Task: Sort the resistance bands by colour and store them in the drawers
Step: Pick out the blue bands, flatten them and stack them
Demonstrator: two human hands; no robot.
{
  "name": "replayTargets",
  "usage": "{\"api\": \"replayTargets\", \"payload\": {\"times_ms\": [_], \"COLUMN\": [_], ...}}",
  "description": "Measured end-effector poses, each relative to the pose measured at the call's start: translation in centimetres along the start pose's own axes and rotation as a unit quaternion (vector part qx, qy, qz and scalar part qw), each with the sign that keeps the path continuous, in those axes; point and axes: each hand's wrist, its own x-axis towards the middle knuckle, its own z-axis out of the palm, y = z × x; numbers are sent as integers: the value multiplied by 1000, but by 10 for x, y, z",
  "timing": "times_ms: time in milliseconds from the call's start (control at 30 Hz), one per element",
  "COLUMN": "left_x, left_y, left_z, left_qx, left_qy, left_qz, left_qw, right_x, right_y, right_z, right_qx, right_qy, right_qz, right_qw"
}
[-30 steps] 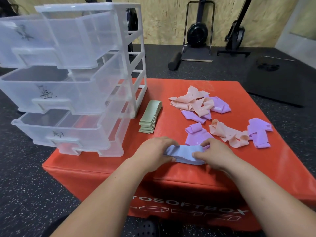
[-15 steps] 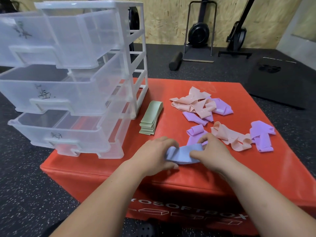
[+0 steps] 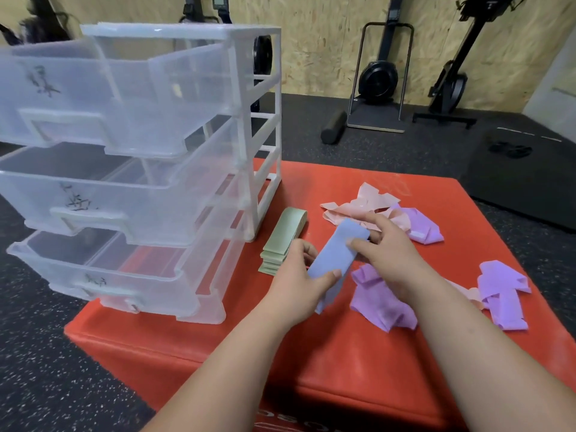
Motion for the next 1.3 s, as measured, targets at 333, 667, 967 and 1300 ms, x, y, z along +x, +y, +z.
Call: {"api": "replayTargets", "payload": {"times_ms": [333,667,967,1300], "left_x": [45,62,55,45], "left_y": [-13,-20,-27,-23], "left_z": [37,56,58,49], "left_qx": [65,248,276,229], "left_qy": [78,60,63,72], "left_qz": [-79,-31,-17,13], "left_qw": [992,966,959,971], "right_x": [101,122,111,77], "right_y": [57,74,66,58], "right_z": [9,13,8,-42], "right_qx": [-52,-259,-316,-390], "right_qy": [-19,-16,37,97], "right_qz": [14,-77,-129,-123], "right_qw": [998,963,939,907]}}
